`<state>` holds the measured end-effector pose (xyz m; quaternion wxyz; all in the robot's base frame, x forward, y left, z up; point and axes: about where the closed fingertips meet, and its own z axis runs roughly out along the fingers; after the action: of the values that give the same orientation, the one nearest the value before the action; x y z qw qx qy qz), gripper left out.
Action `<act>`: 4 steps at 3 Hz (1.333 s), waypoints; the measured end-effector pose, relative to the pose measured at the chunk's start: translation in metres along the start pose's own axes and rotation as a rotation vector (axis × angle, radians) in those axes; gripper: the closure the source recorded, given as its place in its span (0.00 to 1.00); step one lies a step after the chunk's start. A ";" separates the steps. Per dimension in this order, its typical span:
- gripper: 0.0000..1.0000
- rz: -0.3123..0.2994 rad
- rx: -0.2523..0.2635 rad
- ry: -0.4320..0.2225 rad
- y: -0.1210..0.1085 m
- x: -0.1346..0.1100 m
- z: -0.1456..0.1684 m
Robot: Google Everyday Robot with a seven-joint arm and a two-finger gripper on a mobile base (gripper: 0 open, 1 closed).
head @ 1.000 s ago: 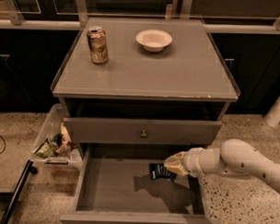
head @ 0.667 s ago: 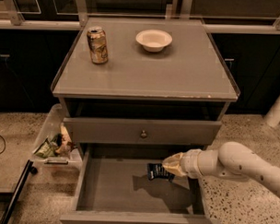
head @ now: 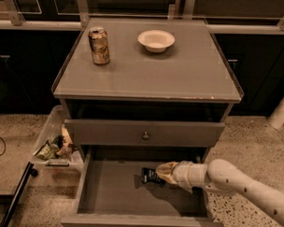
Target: Place rxbar blueberry into middle drawer
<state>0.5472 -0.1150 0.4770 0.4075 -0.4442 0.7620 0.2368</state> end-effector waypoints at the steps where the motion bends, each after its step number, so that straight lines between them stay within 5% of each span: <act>1: 1.00 0.006 0.005 -0.013 -0.006 0.020 0.031; 2: 1.00 0.002 -0.001 0.015 -0.013 0.041 0.055; 4: 0.57 0.021 -0.006 0.058 -0.018 0.061 0.066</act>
Offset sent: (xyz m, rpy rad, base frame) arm 0.0332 0.0105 -0.1034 -0.0556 0.0315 0.0015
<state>0.5735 -0.1060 0.3898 0.3815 -0.4440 0.7773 0.2302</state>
